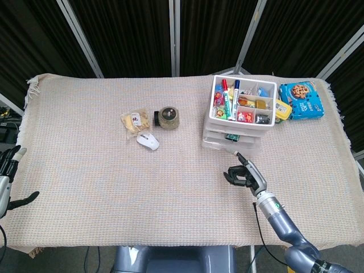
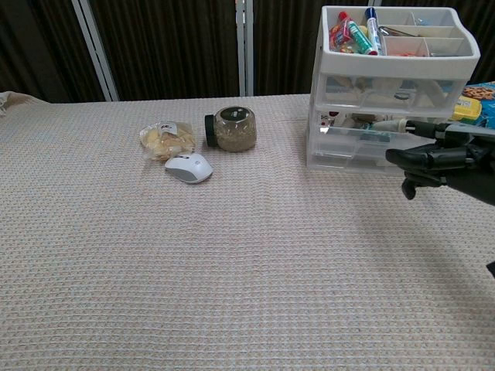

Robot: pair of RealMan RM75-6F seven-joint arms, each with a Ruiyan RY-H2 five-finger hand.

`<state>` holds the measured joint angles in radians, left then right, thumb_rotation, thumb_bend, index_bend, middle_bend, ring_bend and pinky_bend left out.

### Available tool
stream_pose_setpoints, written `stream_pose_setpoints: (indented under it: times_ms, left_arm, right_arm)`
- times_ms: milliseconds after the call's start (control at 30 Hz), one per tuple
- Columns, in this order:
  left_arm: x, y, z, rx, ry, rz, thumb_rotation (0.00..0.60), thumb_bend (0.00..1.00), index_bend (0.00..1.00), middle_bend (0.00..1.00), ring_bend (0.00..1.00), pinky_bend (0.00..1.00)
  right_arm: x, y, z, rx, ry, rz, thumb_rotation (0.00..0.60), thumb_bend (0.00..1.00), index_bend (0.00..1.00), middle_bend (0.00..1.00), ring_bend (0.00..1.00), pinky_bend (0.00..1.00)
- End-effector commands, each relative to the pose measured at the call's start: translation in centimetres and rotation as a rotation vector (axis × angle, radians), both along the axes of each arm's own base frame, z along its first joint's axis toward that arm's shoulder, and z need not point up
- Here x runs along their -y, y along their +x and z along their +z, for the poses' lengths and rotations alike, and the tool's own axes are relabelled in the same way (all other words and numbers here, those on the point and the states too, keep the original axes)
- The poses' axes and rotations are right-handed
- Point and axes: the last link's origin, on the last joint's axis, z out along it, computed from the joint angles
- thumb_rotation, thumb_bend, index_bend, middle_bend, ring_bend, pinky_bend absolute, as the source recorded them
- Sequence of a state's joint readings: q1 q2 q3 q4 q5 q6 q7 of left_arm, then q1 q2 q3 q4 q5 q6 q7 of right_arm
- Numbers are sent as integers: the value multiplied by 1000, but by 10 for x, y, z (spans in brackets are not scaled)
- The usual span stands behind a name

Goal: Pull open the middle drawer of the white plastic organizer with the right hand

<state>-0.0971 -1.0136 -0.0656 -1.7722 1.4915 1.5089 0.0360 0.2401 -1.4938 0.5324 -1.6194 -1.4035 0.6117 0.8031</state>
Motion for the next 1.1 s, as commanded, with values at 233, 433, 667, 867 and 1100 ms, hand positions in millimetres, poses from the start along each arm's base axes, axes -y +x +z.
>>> stream_pose_setpoints:
  times_ms: [233,433,667,867,1100]
  left_arm:
    - [1,1,0,-9,4,-3,600,49,0,0,0,0]
    - [1,2,0,-19,8,-1,600,49,0,0,0,0]
    - [3,3,1,-16,12,-4,600,49,0,0,0,0]
    - [2,2,0,-12,4,-1,600,49,0,0,0,0]
    - [2,3,-1,-15,-2,-3,600,55,0,0,0,0]
  right_arm:
    - [3,-5,33,-632,-268,130,600,290,114,794,836,627]
    - [2,1,39,-881,-296,124,600,287,129,799,837,628]
    - [7,5,40,-914,-240,75,600,288,177,804,840,629]
    - [11,4,37,-920,-211,50,600,289,217,805,841,630]
    - [18,2,28,-929,-187,39,600,295,221,804,841,630]
